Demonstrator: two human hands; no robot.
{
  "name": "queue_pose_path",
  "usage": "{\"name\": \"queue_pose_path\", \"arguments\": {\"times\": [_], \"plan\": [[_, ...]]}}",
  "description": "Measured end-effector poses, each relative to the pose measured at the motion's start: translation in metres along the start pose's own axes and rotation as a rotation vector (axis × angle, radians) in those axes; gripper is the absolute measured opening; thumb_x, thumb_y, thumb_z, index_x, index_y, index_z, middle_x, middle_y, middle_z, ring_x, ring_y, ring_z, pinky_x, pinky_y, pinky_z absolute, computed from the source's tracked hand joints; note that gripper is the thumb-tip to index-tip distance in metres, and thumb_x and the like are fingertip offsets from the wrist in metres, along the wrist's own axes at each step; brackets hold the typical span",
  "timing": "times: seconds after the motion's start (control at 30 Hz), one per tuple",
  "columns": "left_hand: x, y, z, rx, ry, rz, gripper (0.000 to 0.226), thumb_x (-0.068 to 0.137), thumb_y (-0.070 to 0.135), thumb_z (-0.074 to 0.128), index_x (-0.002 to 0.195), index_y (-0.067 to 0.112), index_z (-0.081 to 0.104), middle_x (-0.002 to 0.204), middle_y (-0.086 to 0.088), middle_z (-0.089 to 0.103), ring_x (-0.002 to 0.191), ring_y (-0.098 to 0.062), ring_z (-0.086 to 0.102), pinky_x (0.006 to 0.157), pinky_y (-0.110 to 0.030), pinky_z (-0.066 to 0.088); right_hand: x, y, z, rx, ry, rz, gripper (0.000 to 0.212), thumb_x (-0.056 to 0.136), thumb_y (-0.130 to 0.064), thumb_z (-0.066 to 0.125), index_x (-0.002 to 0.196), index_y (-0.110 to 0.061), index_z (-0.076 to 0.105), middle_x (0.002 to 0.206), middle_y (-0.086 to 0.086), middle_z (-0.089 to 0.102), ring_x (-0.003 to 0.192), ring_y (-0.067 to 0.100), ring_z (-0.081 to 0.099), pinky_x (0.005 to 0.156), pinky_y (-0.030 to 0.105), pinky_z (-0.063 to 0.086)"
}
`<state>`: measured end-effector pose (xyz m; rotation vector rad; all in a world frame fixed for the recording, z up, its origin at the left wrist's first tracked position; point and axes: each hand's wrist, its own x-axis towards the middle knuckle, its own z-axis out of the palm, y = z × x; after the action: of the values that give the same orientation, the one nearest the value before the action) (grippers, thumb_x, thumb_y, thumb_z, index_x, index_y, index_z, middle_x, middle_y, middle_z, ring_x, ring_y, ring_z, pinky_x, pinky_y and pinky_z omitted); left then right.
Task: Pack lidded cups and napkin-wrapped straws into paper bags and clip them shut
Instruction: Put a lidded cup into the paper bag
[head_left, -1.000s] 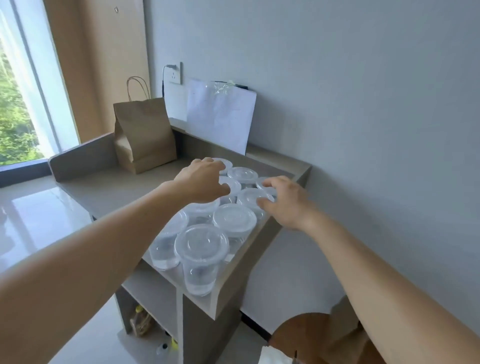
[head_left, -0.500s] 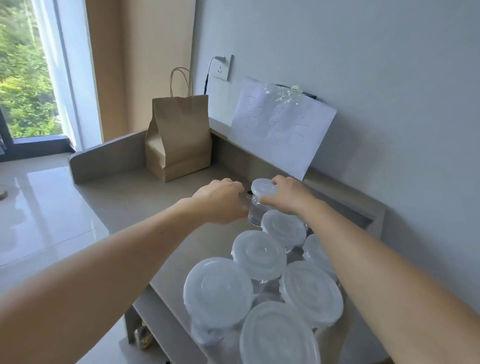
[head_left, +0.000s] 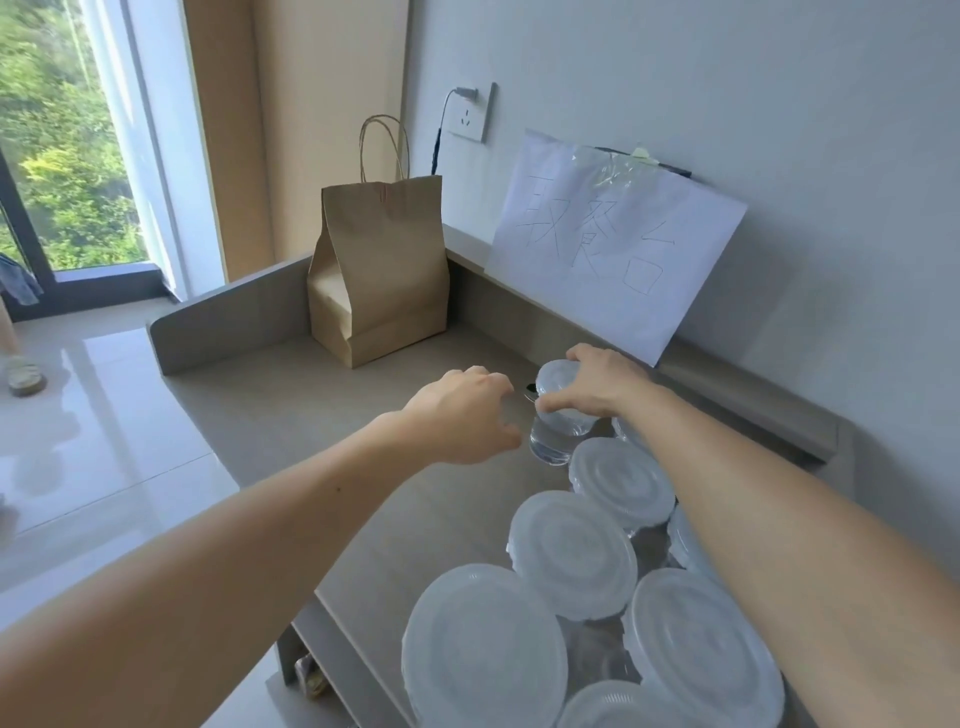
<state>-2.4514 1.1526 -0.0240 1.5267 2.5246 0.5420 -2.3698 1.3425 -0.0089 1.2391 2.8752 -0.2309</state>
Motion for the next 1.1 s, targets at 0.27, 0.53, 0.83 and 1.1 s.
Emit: {"name": "queue_pose_path", "arguments": {"times": [0.27, 0.53, 0.83, 1.1], "plan": [[-0.007, 0.025, -0.037, 0.047, 0.106, 0.055, 0.059, 0.09, 0.048, 0.056, 0.141, 0.022, 0.045, 0.139, -0.002, 0.048, 0.122, -0.026, 0.048, 0.085, -0.033, 0.04, -0.036, 0.014, -0.052, 0.234, 0.288, -0.054, 0.088, 0.064, -0.061, 0.072, 0.14, -0.03, 0.04, 0.134, 0.009, 0.047, 0.119, 0.029, 0.053, 0.091, 0.035, 0.046], [-0.022, 0.134, -0.052, 0.173, 0.119, 0.234, 0.042, 0.086, 0.042, 0.057, 0.121, 0.019, 0.054, 0.121, -0.003, 0.054, 0.101, -0.024, 0.049, 0.075, -0.034, 0.038, -0.143, 0.102, -0.126, 0.317, 0.526, -0.012, 0.086, 0.064, -0.063, 0.072, 0.138, -0.03, 0.044, 0.135, 0.007, 0.046, 0.118, 0.028, 0.053, 0.083, 0.032, 0.04], [-0.078, 0.304, 0.012, 0.158, 0.058, 0.403, 0.054, 0.085, 0.043, 0.06, 0.134, 0.02, 0.054, 0.134, -0.004, 0.055, 0.119, -0.029, 0.053, 0.09, -0.035, 0.045, -0.313, 0.258, -0.117, 0.347, 0.536, 0.146, 0.084, 0.063, -0.065, 0.07, 0.136, -0.034, 0.043, 0.132, 0.003, 0.045, 0.117, 0.024, 0.05, 0.083, 0.034, 0.039], [-0.147, 0.423, 0.15, 0.14, -0.146, 0.483, 0.062, 0.089, 0.048, 0.057, 0.144, 0.024, 0.042, 0.14, 0.0, 0.049, 0.123, -0.025, 0.05, 0.082, -0.03, 0.035, -0.455, 0.381, -0.049, 0.38, 0.446, 0.321, 0.084, 0.058, -0.067, 0.071, 0.132, -0.038, 0.042, 0.126, -0.003, 0.042, 0.117, 0.019, 0.047, 0.082, 0.034, 0.039]]}}
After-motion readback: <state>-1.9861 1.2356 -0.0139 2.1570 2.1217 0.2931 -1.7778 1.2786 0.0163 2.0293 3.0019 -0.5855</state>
